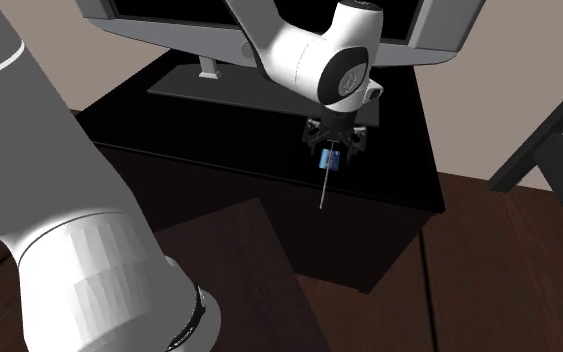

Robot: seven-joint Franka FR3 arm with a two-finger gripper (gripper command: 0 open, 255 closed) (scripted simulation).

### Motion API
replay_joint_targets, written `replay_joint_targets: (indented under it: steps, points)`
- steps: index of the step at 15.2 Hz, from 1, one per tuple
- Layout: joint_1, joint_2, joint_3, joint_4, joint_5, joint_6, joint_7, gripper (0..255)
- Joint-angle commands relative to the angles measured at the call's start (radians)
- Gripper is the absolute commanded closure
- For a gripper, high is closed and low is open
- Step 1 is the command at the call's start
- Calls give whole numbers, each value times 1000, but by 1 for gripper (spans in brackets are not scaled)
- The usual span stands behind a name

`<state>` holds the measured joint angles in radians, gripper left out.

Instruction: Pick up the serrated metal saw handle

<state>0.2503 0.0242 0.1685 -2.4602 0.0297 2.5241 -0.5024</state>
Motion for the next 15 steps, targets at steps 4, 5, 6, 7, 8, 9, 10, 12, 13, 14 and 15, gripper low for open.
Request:
replay_joint_targets:
  steps: [4,5,6,7,8,9,10,12,13,14,15]
  points:
    - [1,46,-1,-5,-11,51,7,0]
    - [0,45,-1,-5,-11,50,6,255]
    - [0,44,-1,-6,-11,50,6,255]
    - [0,44,-1,-6,-11,50,6,255]
    - [0,44,-1,-6,-11,50,6,255]
    - [0,44,-1,-6,-11,50,6,255]
    - [0,44,-1,-6,-11,50,6,255]
    - [0,44,-1,-6,-11,50,6,255]
    - [0,44,-1,-6,-11,50,6,255]
    - [1,46,-1,-5,-11,51,7,255]
    - [0,33,-1,-4,-8,37,5,255]
